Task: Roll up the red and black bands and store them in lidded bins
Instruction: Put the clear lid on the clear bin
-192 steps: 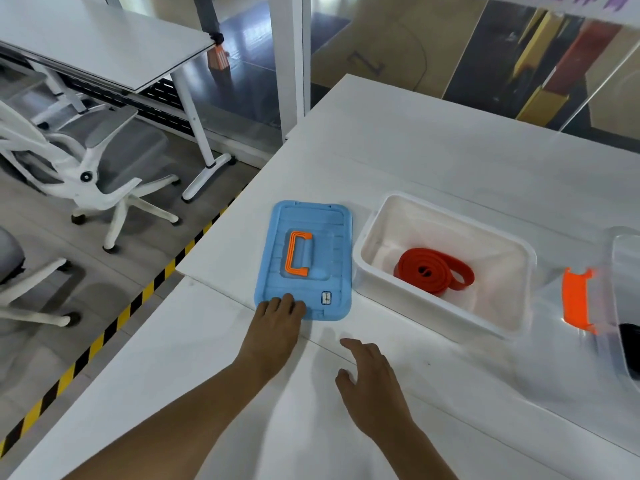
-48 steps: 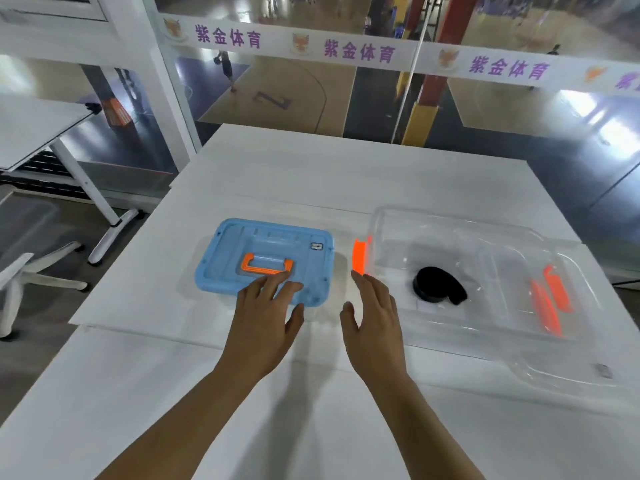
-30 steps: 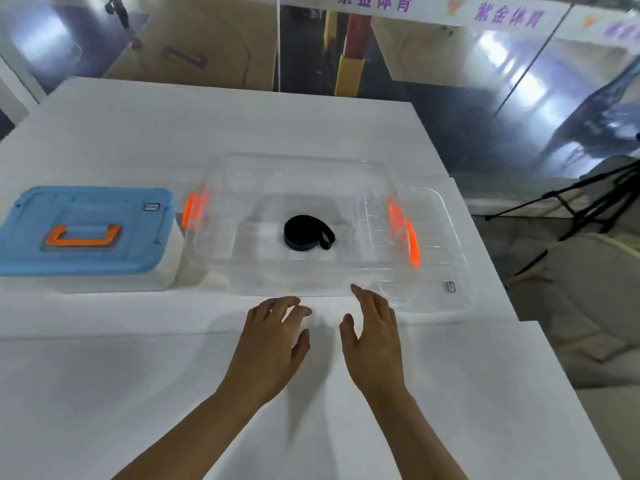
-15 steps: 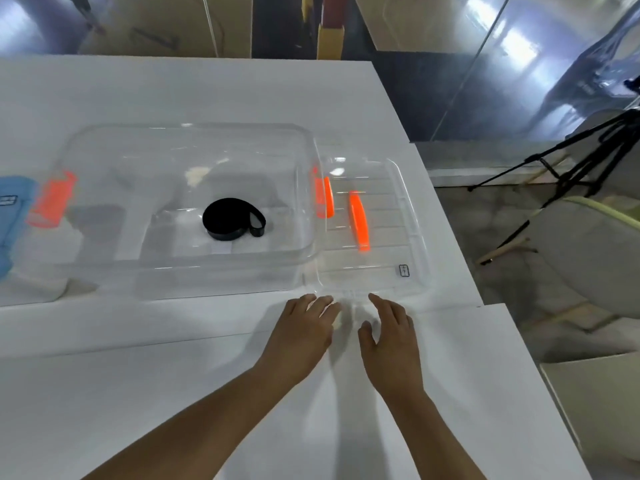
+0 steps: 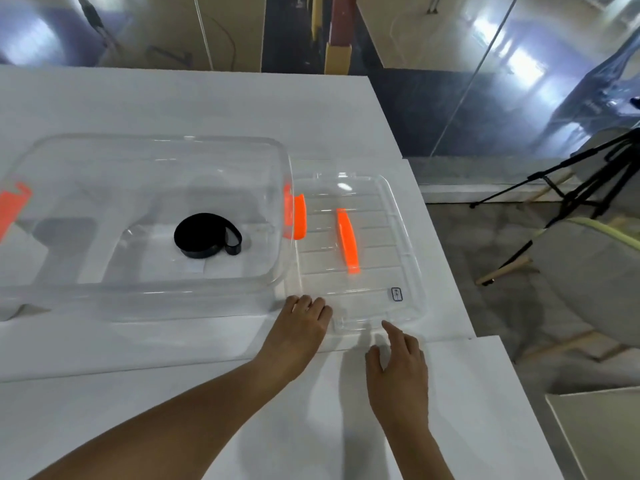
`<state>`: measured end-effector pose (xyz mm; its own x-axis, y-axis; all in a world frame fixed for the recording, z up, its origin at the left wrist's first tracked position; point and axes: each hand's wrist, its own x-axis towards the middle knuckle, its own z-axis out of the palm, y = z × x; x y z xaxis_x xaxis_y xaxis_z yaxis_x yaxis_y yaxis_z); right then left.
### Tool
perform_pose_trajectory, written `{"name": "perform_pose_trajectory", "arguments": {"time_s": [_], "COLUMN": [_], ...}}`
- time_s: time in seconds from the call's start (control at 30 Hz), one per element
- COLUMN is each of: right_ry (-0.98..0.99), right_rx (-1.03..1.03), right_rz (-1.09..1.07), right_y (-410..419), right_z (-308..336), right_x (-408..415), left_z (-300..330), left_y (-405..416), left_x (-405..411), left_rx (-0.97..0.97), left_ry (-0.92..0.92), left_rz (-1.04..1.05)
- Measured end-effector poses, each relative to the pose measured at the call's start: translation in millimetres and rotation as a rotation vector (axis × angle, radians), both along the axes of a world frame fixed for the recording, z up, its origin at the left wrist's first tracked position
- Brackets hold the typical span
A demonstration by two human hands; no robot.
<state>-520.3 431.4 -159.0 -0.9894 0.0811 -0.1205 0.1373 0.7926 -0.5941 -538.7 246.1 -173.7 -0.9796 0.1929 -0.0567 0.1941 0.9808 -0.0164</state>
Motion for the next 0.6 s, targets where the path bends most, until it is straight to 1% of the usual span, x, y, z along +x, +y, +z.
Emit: {"name": "perform_pose_trajectory", "arguments": {"time_s": [0.13, 0.2, 0.33, 0.4, 0.47, 0.53, 0.6], "right_ry": [-0.097, -0.125, -0.157, -0.184, -0.180, -0.181, -0.172], "right_rx": [-0.049, -0.066, -0.061, -0.025, 0.032, 0.087, 0.122], "right_rz": [-0.237, -0.306, -0.429, -0.491, -0.525, -0.524, -0.517], "right_y": [15.2, 25.2, 45.6, 57.0, 70.7, 81.8, 93.4], "right_z": [5.4, 7.6, 8.6, 8.0, 2.6, 0.3, -1.4], "right_x": [-5.5, -7.1, -0.9, 9.3, 23.4, 35.8, 45.4], "left_z": [-1.9, 1.1, 5.4, 1.2, -3.5, -2.8, 3.6], "left_y": [32.7, 55.5, 98.8, 117.1, 131.7, 135.3, 125.6], "left_x": [9.1, 19.0, 49.0, 65.8, 82.2, 90.0, 81.5], "left_rx": [0.056, 0.092, 0.185, 0.221, 0.192, 0.234, 0.319], "left_ry": [-0.015, -0.007, 0.072, 0.039, -0.032, -0.076, -0.027], "left_rz": [-0.068, -0.112, -0.208, -0.258, -0.332, -0.386, -0.341]}}
